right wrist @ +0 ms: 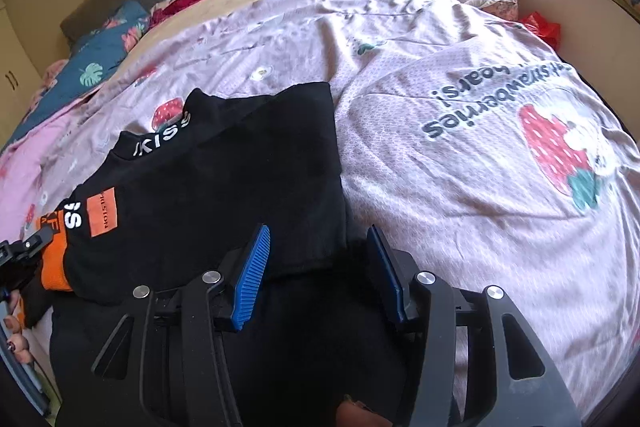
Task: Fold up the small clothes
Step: 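Lay the cuff flat on the shirt body with the left gripper and open it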
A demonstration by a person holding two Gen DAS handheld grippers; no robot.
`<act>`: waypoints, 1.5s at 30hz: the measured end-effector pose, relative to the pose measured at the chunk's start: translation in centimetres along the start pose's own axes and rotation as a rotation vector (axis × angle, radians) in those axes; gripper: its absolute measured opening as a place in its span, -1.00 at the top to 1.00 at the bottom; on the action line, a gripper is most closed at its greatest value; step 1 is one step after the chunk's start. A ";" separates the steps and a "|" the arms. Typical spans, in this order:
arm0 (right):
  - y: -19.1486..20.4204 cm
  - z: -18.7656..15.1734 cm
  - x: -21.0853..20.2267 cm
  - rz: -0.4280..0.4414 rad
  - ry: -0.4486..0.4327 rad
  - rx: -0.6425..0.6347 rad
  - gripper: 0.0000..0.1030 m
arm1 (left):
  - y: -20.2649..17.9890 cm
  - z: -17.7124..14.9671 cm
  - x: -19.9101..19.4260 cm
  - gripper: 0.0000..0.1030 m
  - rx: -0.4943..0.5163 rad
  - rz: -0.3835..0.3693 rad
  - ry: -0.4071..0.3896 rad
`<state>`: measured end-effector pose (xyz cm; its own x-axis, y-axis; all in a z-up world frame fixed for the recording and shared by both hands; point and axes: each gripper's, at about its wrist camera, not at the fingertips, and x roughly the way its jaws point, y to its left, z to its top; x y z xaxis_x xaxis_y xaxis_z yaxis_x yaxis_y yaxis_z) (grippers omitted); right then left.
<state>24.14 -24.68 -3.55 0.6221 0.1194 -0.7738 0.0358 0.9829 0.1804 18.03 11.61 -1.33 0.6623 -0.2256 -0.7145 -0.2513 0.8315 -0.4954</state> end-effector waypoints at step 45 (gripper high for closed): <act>0.0 -4.7 -7.3 0.113 -0.085 0.052 -0.83 | -3.4 -4.2 0.7 -0.54 0.145 0.116 0.129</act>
<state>15.94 -24.92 -0.77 0.6881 0.2143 -0.6932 0.0009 0.9552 0.2961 16.36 6.45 -2.19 0.5366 -0.1799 -0.8244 -0.2100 0.9178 -0.3370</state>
